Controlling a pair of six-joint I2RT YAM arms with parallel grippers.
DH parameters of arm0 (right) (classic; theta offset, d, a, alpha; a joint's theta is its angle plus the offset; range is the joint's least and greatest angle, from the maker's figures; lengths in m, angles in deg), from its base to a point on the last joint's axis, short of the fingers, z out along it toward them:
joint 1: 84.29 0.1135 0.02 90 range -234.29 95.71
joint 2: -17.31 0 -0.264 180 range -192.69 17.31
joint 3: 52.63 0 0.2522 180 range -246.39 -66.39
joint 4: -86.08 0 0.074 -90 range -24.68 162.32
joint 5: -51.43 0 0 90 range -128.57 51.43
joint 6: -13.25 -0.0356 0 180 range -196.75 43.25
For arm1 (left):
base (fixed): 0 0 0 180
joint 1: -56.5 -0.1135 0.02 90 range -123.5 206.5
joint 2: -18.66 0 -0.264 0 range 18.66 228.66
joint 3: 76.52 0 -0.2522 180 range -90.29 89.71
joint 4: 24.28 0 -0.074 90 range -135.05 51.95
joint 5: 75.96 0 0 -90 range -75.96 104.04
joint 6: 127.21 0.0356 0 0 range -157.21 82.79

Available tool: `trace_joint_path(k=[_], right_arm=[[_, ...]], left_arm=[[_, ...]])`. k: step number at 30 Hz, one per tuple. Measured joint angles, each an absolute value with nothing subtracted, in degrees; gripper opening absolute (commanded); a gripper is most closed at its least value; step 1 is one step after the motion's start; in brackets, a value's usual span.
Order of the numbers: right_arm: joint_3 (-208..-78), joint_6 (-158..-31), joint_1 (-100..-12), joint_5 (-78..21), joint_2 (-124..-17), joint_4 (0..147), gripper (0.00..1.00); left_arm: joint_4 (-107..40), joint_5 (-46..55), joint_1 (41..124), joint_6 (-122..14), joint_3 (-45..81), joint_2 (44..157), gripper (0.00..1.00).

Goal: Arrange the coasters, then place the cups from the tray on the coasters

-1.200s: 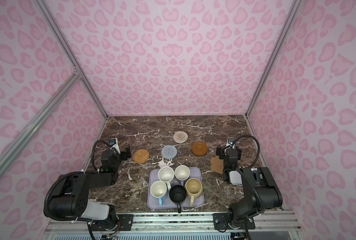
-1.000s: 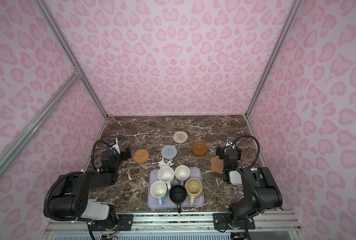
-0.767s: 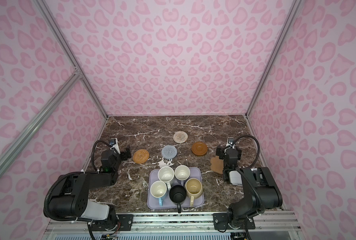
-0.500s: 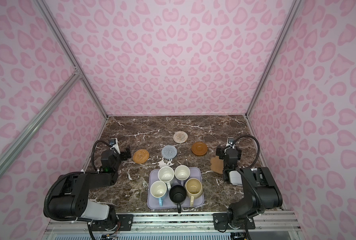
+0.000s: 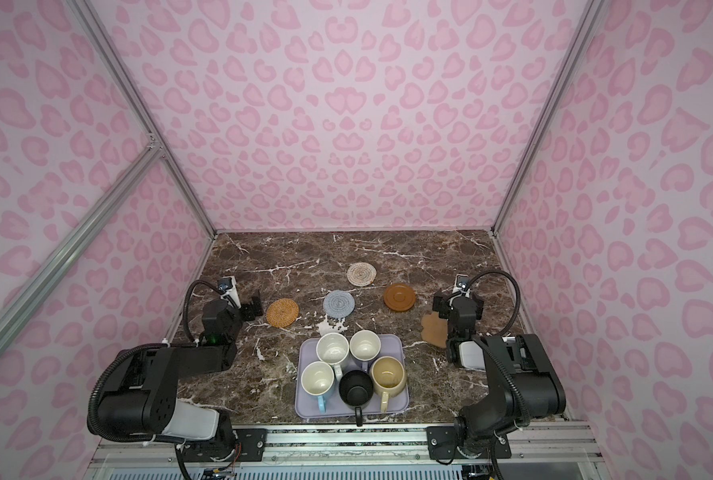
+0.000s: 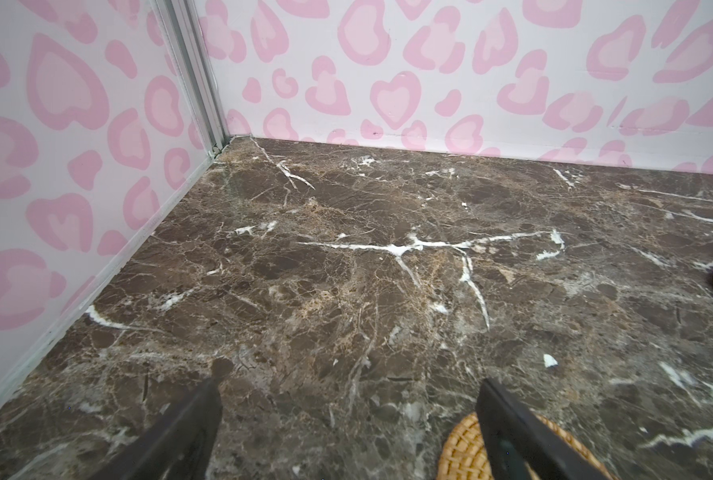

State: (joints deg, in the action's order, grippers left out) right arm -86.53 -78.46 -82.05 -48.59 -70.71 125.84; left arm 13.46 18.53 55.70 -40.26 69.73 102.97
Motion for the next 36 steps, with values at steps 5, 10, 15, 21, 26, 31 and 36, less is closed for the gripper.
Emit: trace_joint_path(k=[5, 10, 15, 21, 26, 31, 36], right_arm=[[-86.53, -78.46, -82.05, -48.59, -70.71, 125.84, 1.0], [-86.53, -78.46, -82.05, -48.59, -70.69, 125.84, 1.0], [-87.01, -78.46, -82.05, -48.44, -68.73, 123.91, 1.0], [-91.14, -77.85, -82.05, -47.3, -61.97, 115.63, 1.0], [-95.47, -77.17, -82.05, -42.74, -54.43, 105.6, 1.0], [-100.02, -79.29, -82.02, -37.05, -48.57, 98.3, 1.0], [-102.75, -86.07, -82.05, -33.49, -46.56, 93.86, 1.0]], left_arm=[[13.46, 18.53, 55.7, -40.26, 69.77, 102.95, 0.97], [13.48, 18.56, 55.7, -40.26, 69.9, 102.84, 0.97], [13.88, 19.69, 55.7, -40.52, 70.8, 102.08, 0.97], [13.55, 21.64, 55.72, -41.35, 73.2, 96.28, 0.97], [6.6, 23.93, 55.7, -43.47, 71.89, 85.51, 0.97], [-1.34, 19.63, 55.77, -45.99, 67.78, 76.46, 0.97], [-2.47, 11.34, 55.96, -54.42, 67.23, 68.09, 0.97]])
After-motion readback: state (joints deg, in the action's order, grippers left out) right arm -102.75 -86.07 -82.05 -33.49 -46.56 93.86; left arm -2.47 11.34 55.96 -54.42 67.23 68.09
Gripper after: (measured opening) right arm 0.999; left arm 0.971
